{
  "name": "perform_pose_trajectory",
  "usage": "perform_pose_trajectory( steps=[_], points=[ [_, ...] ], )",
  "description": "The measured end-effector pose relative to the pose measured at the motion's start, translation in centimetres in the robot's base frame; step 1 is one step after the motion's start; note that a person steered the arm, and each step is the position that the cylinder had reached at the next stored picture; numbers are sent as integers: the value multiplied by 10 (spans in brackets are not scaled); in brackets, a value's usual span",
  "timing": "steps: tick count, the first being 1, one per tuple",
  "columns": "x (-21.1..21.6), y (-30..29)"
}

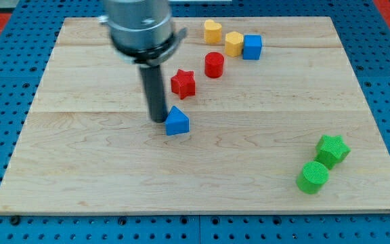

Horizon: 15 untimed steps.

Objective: Move red blocks towards green star

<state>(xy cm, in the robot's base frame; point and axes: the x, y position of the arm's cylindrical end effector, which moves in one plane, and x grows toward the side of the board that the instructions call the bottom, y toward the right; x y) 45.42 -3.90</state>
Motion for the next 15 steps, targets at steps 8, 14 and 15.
perform_pose_trajectory(
  steps=[8,14,15],
  points=[
    [-44,127],
    [-46,161],
    [-87,74]
  ],
)
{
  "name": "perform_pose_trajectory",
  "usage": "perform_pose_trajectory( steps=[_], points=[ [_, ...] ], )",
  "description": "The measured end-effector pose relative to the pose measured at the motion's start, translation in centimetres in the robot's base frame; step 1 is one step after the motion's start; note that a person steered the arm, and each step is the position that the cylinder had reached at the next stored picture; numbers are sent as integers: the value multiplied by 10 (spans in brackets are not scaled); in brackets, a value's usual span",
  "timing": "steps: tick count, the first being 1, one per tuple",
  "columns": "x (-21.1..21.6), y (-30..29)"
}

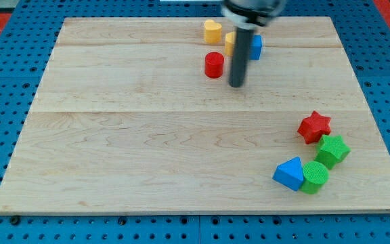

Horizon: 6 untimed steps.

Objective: Move red blocks towards green star

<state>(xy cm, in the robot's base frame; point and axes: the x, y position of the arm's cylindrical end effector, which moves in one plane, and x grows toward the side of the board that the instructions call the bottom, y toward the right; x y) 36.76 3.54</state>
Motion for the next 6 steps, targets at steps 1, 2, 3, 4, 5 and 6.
perform_pose_trajectory(
  steps=[1,2,3,4,5,6],
  points=[
    [-8,-82],
    [-59,-16],
    [-10,52],
    [70,70],
    [77,67],
    [108,86]
  ],
)
